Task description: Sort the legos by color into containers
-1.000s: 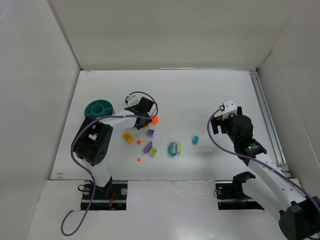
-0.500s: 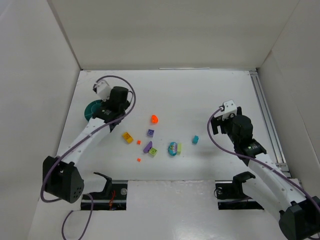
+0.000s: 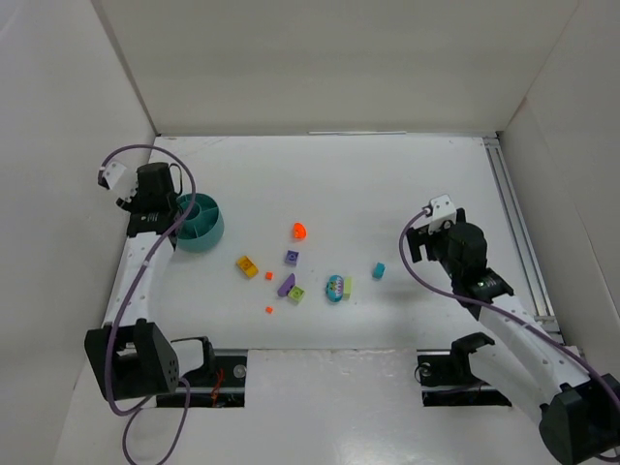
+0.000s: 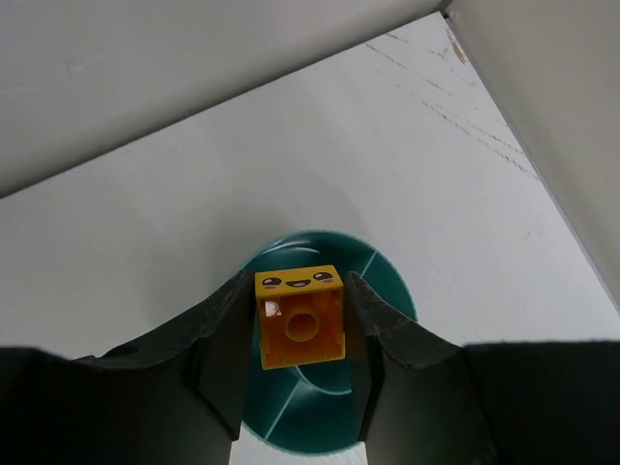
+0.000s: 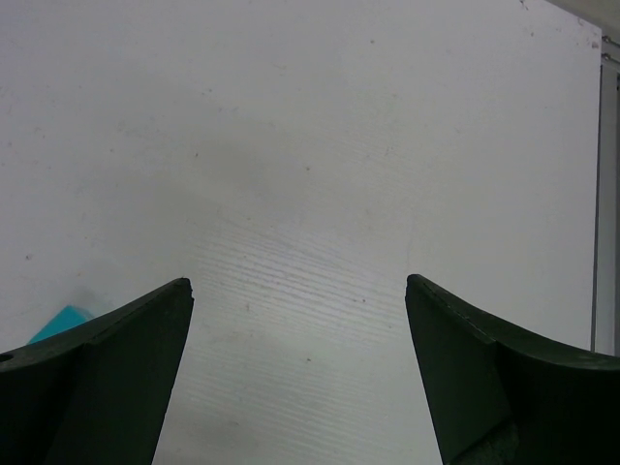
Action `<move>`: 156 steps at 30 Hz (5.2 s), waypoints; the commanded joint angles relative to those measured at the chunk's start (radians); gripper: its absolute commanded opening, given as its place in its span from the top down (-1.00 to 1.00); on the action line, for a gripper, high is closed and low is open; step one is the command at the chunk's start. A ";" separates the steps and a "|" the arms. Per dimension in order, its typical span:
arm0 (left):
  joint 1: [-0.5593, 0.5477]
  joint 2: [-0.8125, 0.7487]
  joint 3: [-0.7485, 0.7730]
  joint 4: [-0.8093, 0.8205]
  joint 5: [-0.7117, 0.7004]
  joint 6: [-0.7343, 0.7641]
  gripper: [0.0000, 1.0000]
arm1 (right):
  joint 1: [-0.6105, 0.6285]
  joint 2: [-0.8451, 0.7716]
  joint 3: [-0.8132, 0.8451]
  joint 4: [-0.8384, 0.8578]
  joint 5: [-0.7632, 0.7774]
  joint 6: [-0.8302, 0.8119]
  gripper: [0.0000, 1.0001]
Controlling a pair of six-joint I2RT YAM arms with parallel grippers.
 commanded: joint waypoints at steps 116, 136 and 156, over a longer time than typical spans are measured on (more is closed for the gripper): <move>-0.403 0.100 0.022 -0.191 0.014 -0.190 0.57 | 0.047 0.165 0.055 0.043 0.078 0.057 -0.99; 0.120 0.219 0.233 -0.035 -0.009 -0.020 0.51 | 0.047 0.174 0.066 0.003 0.188 0.038 -0.99; 0.099 0.419 0.258 0.069 0.102 0.032 0.49 | 0.038 0.194 0.066 0.003 0.198 0.038 -0.99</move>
